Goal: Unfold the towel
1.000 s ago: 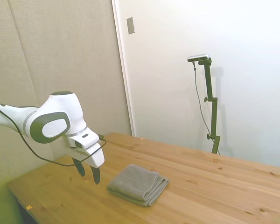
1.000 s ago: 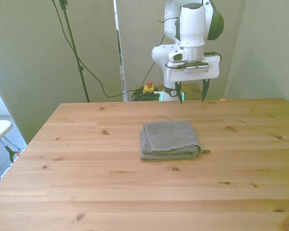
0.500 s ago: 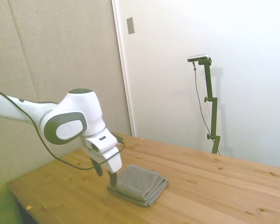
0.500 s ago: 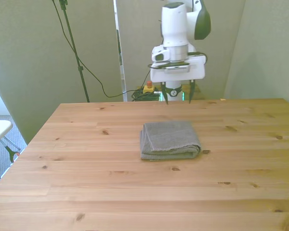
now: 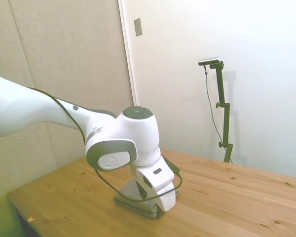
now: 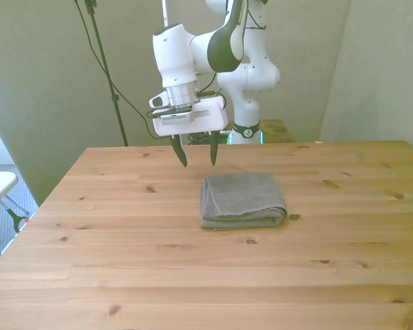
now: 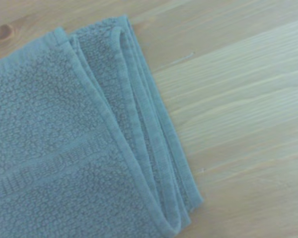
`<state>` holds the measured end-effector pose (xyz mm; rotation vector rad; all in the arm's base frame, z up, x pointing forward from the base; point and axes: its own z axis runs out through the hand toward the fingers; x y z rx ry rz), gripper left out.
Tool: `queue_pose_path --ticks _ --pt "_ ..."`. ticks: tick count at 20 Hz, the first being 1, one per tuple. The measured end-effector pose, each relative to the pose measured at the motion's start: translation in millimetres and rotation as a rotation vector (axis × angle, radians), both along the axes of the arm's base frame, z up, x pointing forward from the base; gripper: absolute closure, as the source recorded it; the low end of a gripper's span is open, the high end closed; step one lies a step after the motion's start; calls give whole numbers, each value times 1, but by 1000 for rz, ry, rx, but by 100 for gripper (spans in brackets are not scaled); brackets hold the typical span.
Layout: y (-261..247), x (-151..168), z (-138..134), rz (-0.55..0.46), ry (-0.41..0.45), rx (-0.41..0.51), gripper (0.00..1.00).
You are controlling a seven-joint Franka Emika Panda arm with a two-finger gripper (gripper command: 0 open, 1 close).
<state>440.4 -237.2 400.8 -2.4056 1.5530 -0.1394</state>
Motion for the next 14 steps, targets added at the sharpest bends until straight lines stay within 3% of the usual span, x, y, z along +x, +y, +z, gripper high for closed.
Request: queue_pose_path --ticks 6,14 --pt "-5 8 -21 45 -68 120 0" --pt "5 20 -37 131 -80 202 0"
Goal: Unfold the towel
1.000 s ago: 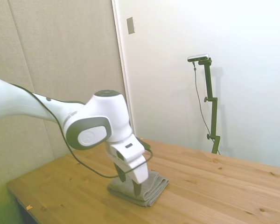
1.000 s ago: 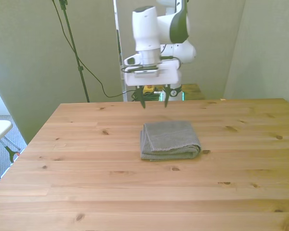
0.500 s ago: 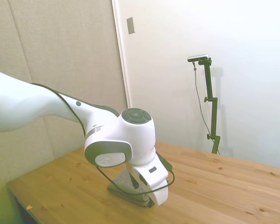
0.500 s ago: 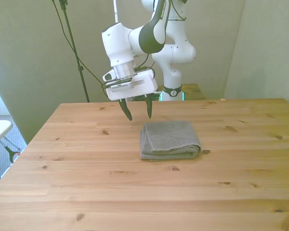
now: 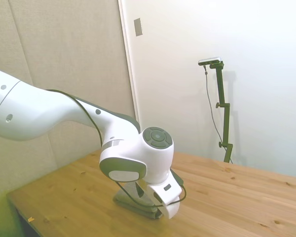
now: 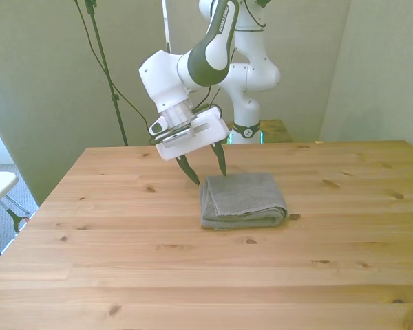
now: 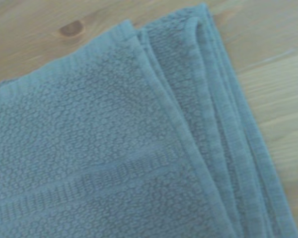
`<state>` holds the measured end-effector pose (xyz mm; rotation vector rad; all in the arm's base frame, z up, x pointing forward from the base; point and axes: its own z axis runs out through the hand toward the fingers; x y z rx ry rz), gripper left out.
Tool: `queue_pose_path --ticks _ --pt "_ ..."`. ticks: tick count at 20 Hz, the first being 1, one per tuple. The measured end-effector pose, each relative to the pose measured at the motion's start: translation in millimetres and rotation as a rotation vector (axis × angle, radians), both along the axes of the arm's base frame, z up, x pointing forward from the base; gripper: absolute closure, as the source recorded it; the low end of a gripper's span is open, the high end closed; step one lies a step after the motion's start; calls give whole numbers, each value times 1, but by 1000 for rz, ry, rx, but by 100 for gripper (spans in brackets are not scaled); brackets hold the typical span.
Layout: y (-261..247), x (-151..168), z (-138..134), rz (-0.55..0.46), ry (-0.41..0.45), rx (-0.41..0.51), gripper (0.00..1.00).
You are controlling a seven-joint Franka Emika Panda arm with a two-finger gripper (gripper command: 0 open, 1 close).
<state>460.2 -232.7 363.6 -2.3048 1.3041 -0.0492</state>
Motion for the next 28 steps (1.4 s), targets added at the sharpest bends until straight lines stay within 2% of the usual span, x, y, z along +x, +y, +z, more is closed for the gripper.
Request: queue_pose_path --ticks 5,6,7,8,9,28 --pt "3 0 8 18 -6 11 0" --pt "3 1 7 20 -5 11 100" --pt "3 1 6 22 -4 12 100" --pt "4 2 5 25 -3 11 0" --pt "5 3 5 28 -2 11 100" --pt "9 10 -2 52 5 10 100"
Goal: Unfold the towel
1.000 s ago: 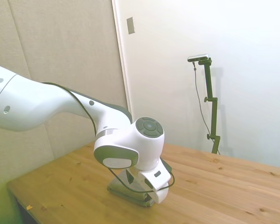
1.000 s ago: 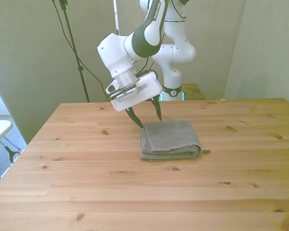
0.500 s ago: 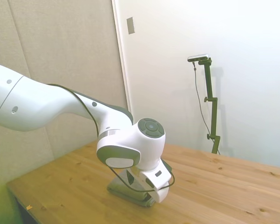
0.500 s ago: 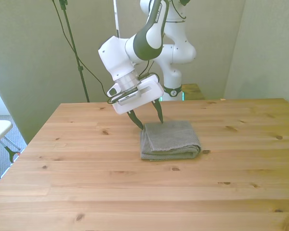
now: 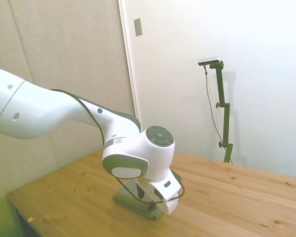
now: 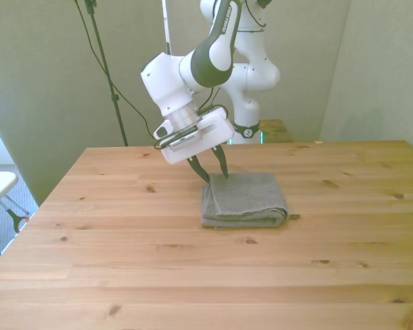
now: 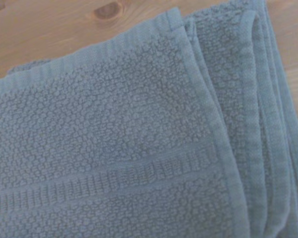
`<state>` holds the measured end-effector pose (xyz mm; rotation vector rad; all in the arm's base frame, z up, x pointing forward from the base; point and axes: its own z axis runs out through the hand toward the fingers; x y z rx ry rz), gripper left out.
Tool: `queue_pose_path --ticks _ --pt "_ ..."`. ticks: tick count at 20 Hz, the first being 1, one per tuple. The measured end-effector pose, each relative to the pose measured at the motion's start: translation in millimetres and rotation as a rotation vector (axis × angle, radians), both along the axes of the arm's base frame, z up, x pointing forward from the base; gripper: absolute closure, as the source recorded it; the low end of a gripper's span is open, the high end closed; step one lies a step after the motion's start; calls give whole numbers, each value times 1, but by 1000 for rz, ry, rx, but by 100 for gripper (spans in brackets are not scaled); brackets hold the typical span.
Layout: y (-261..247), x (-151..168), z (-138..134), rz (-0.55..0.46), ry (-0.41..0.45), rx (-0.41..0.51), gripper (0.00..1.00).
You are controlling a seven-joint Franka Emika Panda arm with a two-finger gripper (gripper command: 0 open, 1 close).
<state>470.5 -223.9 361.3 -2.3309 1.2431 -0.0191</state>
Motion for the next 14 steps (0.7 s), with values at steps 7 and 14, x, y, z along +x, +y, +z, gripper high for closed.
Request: queue_pose_path --ticks 7,14 --pt "-2 3 7 -1 -13 -6 100" --pt "-4 0 22 0 -32 0 100"
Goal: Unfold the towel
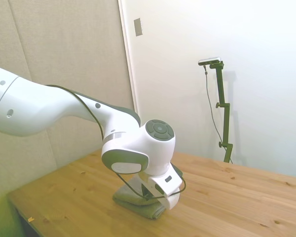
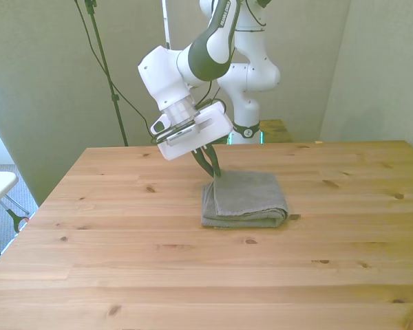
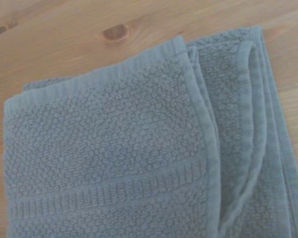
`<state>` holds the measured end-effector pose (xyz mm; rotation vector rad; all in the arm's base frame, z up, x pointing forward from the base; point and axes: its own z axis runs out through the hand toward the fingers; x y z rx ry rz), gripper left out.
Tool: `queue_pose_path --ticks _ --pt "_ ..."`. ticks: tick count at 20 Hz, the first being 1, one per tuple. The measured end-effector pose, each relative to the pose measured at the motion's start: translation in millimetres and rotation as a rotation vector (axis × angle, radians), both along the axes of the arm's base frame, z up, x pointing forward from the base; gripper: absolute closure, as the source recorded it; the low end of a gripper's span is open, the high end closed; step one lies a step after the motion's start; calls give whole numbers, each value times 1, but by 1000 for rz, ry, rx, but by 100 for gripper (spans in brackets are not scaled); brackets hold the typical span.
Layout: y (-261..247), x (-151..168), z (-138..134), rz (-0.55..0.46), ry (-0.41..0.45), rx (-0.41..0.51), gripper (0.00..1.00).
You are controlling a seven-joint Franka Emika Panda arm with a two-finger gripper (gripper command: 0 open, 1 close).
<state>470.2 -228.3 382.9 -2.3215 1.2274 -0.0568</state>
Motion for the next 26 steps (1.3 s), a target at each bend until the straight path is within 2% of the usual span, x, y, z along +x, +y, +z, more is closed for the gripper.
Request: queue_pose_path --ticks 7,13,17,26 --pt "21 8 41 51 -68 -11 100" --pt "82 29 81 161 -131 -27 100" --pt "136 40 90 299 -167 -42 100" --pt "203 38 73 736 -265 -50 100"
